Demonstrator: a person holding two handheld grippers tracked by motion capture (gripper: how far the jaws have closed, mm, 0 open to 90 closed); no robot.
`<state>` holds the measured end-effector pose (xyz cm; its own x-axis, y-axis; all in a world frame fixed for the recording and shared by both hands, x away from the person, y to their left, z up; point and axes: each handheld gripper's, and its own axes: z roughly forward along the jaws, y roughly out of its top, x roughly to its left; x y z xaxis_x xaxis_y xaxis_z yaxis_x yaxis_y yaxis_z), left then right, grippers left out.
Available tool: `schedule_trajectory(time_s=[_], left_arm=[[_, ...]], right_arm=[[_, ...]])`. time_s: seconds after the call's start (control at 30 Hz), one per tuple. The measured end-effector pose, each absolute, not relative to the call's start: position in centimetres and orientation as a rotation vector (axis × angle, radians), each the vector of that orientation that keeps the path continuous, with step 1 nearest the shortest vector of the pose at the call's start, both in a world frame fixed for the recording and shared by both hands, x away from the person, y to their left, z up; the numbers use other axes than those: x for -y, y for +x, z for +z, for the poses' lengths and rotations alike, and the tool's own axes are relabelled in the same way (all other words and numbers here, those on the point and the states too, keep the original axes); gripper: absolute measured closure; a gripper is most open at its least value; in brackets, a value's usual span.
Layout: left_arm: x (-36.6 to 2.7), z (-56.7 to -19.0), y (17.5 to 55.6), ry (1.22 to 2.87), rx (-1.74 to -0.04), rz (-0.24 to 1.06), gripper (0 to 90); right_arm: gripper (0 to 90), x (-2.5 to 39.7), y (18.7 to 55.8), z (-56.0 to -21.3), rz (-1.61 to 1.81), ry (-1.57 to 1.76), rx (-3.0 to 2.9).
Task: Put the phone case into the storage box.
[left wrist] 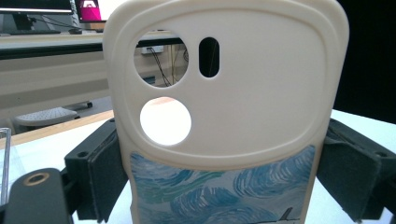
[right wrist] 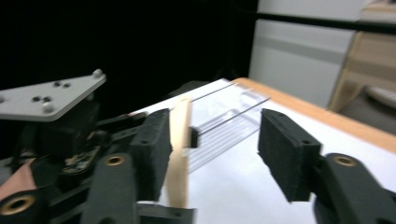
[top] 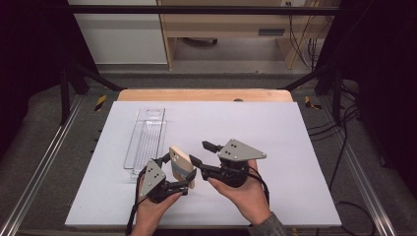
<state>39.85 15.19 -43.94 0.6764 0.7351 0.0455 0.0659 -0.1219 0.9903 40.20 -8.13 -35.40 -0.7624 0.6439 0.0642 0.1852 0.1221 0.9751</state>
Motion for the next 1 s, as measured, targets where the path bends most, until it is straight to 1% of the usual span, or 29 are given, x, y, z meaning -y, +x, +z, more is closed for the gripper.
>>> schedule_trajectory(time_s=[0.13, 0.17, 0.3, 0.4, 0.63, 0.83, 1.0], left_arm=[[-15.2, -43.7, 39.7, 1.608, -0.673, 0.65, 11.2], [-15.2, -43.6, 39.7, 1.603, -0.676, 0.649, 11.1], [-15.3, -43.1, 39.5, 1.6, -0.68, 0.653, 11.2], [-15.4, -42.5, 39.4, 1.592, -0.689, 0.66, 11.2], [-15.5, -41.0, 39.4, 1.59, -0.705, 0.669, 11.2], [-15.7, -39.0, 40.2, 1.57, -0.731, 0.697, 11.1], [-15.8, -36.8, 41.1, 1.59, -0.728, 0.739, 11.1]], right_arm=[[24.2, 9.8, 40.5, -35.5, 1.624, 0.852, -1.962], [21.4, 10.3, 40.7, -35.7, 1.609, 0.871, -1.946], [11.9, 12.0, 41.3, -36.9, 1.575, 0.952, -1.894], [7.0, 13.3, 41.7, -38.1, 1.556, 0.982, -1.872], [4.1, 16.7, 42.0, -41.3, 1.502, 1.055, -1.843], [5.3, 19.6, 41.4, -43.7, 1.45, 1.121, -1.805], [7.2, 21.6, 40.8, -45.6, 1.435, 1.171, -1.758]])
